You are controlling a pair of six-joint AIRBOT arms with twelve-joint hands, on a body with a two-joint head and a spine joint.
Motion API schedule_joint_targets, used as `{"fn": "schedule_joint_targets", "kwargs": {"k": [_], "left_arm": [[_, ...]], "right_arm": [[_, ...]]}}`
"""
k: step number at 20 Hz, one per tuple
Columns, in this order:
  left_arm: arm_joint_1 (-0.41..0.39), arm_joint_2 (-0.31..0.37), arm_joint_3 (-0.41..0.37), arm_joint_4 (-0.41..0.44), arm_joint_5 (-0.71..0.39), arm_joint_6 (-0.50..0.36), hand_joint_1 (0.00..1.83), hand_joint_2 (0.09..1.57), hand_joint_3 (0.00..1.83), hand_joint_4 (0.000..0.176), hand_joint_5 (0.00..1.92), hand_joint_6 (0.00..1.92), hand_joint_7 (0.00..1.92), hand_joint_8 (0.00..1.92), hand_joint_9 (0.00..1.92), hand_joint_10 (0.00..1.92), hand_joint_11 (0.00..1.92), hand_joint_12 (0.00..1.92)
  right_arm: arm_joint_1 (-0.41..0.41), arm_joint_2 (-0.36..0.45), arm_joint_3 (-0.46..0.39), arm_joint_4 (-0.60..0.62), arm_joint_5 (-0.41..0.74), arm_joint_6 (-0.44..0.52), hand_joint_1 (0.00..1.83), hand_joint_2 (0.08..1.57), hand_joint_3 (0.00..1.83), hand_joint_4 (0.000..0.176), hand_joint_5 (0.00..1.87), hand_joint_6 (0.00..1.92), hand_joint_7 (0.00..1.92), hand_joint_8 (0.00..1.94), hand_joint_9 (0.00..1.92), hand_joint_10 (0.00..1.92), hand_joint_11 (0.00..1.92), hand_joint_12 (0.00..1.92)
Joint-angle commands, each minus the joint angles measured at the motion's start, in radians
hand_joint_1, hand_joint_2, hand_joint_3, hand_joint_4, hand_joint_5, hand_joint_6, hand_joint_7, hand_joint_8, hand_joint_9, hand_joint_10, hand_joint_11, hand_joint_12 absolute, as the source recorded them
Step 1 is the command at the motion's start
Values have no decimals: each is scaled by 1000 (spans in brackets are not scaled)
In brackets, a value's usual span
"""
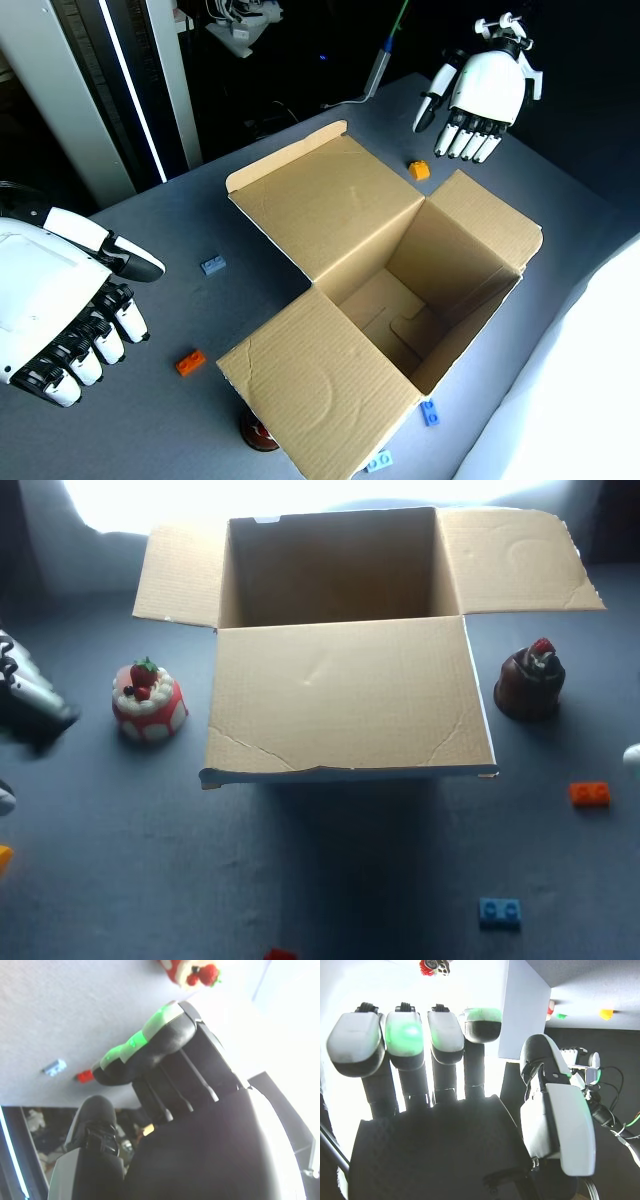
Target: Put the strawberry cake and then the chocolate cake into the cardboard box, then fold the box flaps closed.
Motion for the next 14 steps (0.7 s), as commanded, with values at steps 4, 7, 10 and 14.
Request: {"fn": "schedule_joint_targets", "kwargs": {"k": [4,7,10,14], "left_arm": [[-10,4,2,-70,-29,-2,183,1200,6,0,207,3,255,0,220,13,0,775],[-15,4,2,-69,-32,-23,183,1190,0,0,226,4,261,1,230,7,0,801],[-19,6,-4,-60,-34,-34,239,1188,0,0,236,5,263,1,240,6,0,837],[-34,8,-19,-1,-35,-39,423,1152,0,5,209,0,234,0,225,0,0,798]], "right_arm": [[6,12,1,-6,110,-2,101,1136,9,0,146,14,151,2,134,38,0,612],[5,12,2,-5,112,-4,73,1137,3,0,153,6,162,1,143,23,0,656],[1,13,3,9,127,-4,71,1123,0,0,133,0,145,0,131,12,0,634],[2,10,20,73,131,-5,195,1084,0,0,135,4,138,0,137,7,0,650]]}}
